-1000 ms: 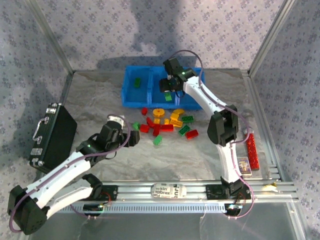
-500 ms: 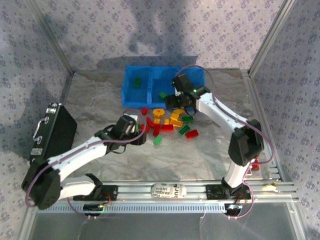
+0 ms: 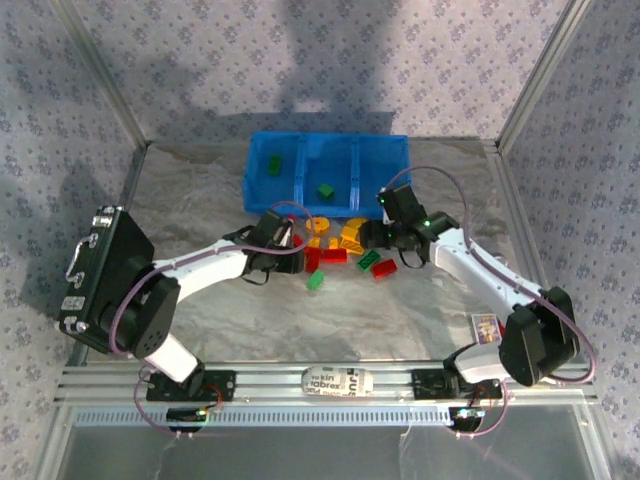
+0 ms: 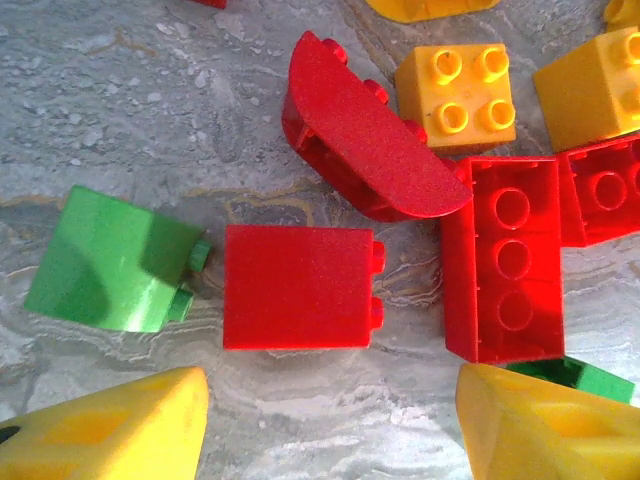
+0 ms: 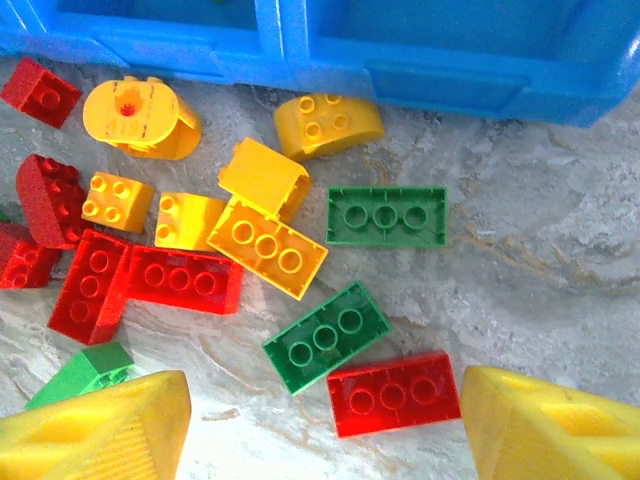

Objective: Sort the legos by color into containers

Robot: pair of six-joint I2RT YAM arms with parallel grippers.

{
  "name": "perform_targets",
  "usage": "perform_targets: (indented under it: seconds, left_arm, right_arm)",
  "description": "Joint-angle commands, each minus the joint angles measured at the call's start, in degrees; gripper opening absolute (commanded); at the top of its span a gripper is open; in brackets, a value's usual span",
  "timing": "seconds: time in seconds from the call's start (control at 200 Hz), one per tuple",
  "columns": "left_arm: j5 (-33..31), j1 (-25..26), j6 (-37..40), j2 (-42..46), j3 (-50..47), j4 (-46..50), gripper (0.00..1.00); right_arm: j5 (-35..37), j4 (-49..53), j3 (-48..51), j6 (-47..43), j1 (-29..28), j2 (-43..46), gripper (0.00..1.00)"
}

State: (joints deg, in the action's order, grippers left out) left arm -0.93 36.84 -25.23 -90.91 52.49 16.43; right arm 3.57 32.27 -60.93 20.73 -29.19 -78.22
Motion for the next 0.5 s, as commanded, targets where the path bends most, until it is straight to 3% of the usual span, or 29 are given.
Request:
perform_targets:
  seconds: [0.0,0.495]
  left_arm:
    - [0.92,-1.05,2.01,-1.73,2.91,0.02,0.66]
    - [2.07,-2.21,3.99,-9.03,7.31,1.88,0.62]
  right_arm:
    - [-0.71,-1.33,2.11,1.5,0.45,2.66,0.73]
    - [-1.06,-3.49,7.55,2.87,1.5,6.05,0.71]
